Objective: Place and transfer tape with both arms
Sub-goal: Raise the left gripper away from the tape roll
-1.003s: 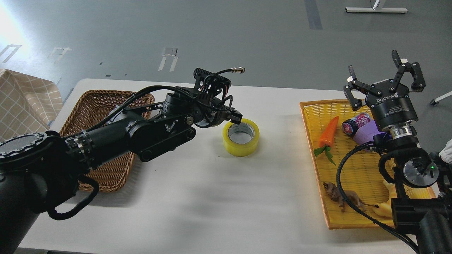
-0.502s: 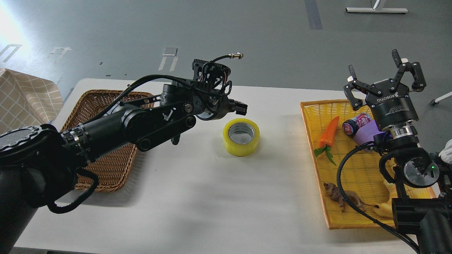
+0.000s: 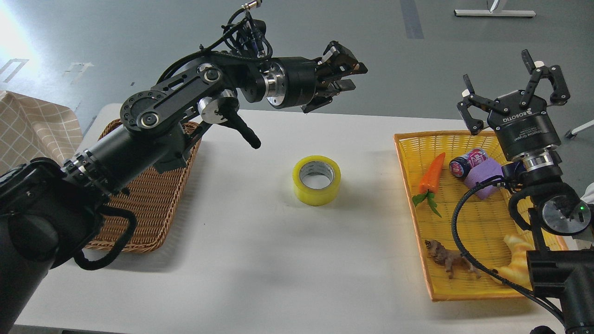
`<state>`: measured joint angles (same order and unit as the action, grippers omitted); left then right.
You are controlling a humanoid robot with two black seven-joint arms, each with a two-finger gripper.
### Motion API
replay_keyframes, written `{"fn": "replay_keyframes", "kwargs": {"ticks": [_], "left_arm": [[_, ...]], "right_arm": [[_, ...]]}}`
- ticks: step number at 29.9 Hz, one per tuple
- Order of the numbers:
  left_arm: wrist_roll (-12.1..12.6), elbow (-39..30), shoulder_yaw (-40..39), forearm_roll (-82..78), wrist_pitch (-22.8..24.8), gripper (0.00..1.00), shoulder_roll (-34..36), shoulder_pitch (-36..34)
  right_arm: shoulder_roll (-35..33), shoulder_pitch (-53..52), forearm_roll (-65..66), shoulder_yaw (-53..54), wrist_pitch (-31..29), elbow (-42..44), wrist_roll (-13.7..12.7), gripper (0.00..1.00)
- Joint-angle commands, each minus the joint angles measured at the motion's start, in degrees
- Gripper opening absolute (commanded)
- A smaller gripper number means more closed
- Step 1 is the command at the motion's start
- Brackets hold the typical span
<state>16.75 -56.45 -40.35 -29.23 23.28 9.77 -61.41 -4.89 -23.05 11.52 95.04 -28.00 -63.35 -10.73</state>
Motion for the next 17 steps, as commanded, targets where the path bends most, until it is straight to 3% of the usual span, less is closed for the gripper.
{"fn": "replay_keyframes", "kwargs": {"ticks": [1, 2, 4, 6, 8, 10, 12, 17], "left_arm": [[-3.7, 0.1, -4.4, 10.2, 0.2, 0.98, 0.2, 1.6], [-5.3, 0.1, -5.8, 10.9, 0.2, 0.98, 0.2, 2.3], [-12.2, 0.1, -10.9, 11.1, 2.1, 0.98, 0.1, 5.6], [-17.1, 0.1, -13.0, 11.0, 4.7, 0.98, 0.2, 6.9], [-20.6, 0.2, -14.3, 11.1, 4.7, 0.98, 0.2, 7.6], [-27.5, 0.1, -16.8, 11.0, 4.7, 0.98, 1.0, 9.9], [-31.2, 0.1, -17.4, 11.1, 4.7, 0.98, 2.4, 10.8], [-32.4, 0.1, -17.5, 11.6, 4.7, 0.98, 5.5, 11.2]], "right_arm": [[-2.6, -2.5, 1.4, -2.0, 0.0, 0.9, -0.1, 0.98], [-3.1, -3.1, 1.8, -2.4, 0.0, 1.1, -0.1, 0.98], [-4.3, -5.2, 2.7, -3.1, 0.0, 2.3, -0.1, 0.98], [-4.4, -6.9, 2.7, -3.2, 0.0, 3.8, 0.0, 0.98], [-4.4, -8.1, 2.7, -3.2, 0.0, 4.7, 0.1, 0.98], [-4.4, -9.6, 2.6, -3.1, 0.0, 5.5, 0.3, 1.00], [-4.0, -10.6, 2.6, -3.0, 0.0, 5.7, 0.6, 1.00], [-2.8, -10.8, 1.9, -2.1, 0.0, 5.2, 1.0, 1.00]]}}
